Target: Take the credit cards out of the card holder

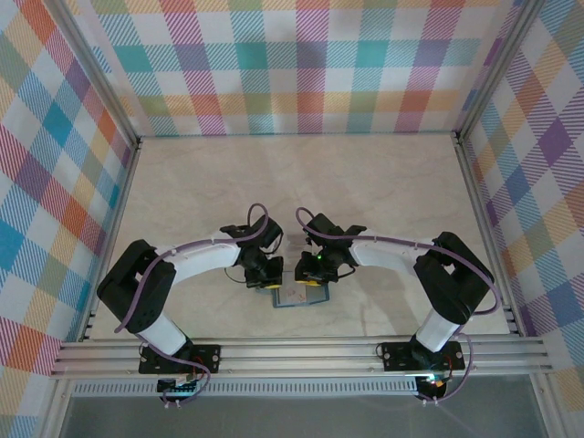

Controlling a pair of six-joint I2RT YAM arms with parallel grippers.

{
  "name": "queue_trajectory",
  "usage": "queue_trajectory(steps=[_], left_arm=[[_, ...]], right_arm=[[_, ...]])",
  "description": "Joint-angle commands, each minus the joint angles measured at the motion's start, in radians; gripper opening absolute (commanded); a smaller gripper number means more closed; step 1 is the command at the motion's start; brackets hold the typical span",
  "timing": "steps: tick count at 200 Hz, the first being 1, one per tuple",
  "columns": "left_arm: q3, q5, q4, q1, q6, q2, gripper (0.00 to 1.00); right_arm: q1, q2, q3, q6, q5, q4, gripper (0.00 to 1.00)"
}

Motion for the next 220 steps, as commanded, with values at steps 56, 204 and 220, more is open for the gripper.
queue_trajectory(steps=[56,204,220], left_arm=[[0.048,-0.027,-0.028,-0.057,-0.001,0.051,0.01],[0.006,-0.08,-0.072,-0.058,0.034,0.119,0.0],[0.01,-0.086,-0.077,-0.058,0.033,0.122,0.0]], right_arm=[[-0.011,0.03,-0.003,-0.047,-0.007,-0.021,0.31],[-0.041,0.01,-0.121,-0.01,-0.145,0.225,0.26],[-0.044,-0.016,-0.139,0.004,-0.16,0.253,0.24]])
